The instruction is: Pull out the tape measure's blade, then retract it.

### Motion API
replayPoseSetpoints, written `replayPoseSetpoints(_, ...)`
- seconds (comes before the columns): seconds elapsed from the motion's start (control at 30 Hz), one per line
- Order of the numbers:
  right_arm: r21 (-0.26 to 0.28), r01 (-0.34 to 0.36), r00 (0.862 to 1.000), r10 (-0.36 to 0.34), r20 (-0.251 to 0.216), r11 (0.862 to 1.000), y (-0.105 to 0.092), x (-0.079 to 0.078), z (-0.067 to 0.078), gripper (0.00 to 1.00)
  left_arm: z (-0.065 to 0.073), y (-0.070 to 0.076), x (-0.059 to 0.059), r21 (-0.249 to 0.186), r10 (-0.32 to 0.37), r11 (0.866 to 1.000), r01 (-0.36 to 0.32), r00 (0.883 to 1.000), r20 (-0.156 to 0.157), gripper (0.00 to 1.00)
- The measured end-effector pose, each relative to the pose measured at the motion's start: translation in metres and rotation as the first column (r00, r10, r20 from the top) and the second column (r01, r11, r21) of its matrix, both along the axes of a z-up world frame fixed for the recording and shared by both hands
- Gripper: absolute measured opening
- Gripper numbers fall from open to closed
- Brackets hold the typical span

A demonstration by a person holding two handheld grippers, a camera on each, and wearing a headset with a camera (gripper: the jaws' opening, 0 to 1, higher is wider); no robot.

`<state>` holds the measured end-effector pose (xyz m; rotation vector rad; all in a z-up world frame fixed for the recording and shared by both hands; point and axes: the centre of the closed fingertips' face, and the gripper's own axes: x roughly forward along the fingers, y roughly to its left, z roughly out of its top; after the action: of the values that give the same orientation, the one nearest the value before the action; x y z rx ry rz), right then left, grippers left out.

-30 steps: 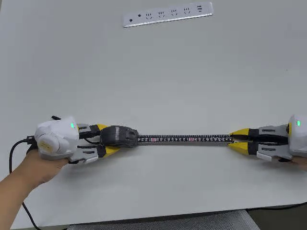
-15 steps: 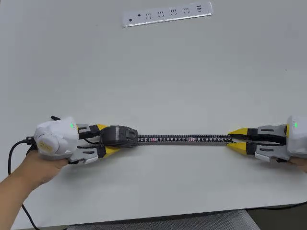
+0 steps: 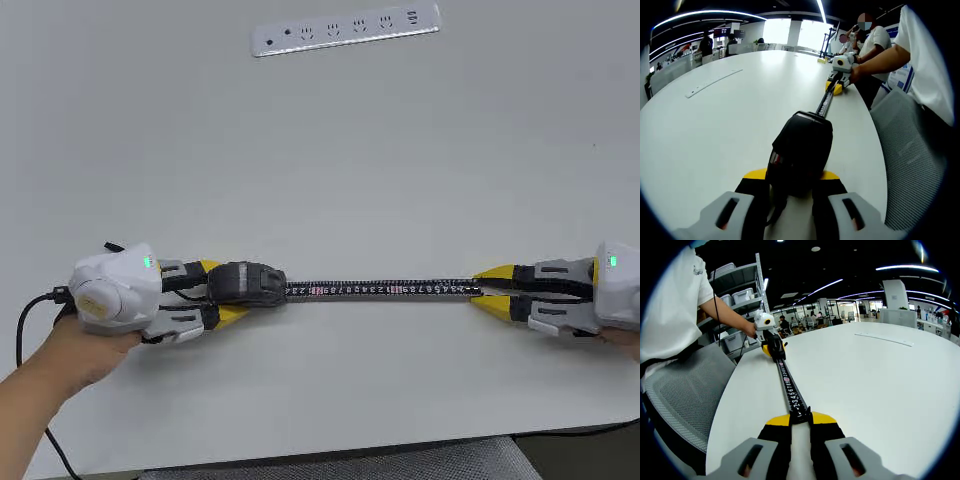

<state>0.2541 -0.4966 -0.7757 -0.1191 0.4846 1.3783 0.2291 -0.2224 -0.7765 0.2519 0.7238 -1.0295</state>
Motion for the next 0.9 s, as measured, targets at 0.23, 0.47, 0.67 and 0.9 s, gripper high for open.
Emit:
replayPoseSetpoints(0.23, -0.008, -0.003, 1.0, 0.003, 0.005, 1.0, -0.0005, -0.0018, 0.0001, 0.12, -0.0015, 0.0005, -0.0004, 0.004, 0.003, 1.0, -0.003, 1.0, 0.003, 0.3)
replayPoseSetpoints(0.47, -0.017, 0.002, 1.0, -0.002, 0.013, 1.0, 0.0, -0.003, 0.0008, 0.13, -0.0008, -0.0003, -0.0002, 0.017, 0.0, 1.0, 0.0, 1.0, 0.009, 0.3)
replayPoseSetpoints(0.67, -0.022, -0.002, 1.0, 0.002, 0.019, 1.0, 0.0004, -0.0042, 0.0016, 0.15, -0.0012, 0.0004, -0.0001, 0.022, 0.002, 1.0, -0.002, 1.0, 0.012, 0.3)
replayPoseSetpoints(0.9, -0.028, -0.004, 1.0, 0.005, 0.019, 1.0, 0.0023, -0.0061, 0.003, 0.22, -0.0032, -0.0014, -0.0007, 0.028, 0.008, 1.0, -0.008, 1.0, -0.001, 0.34)
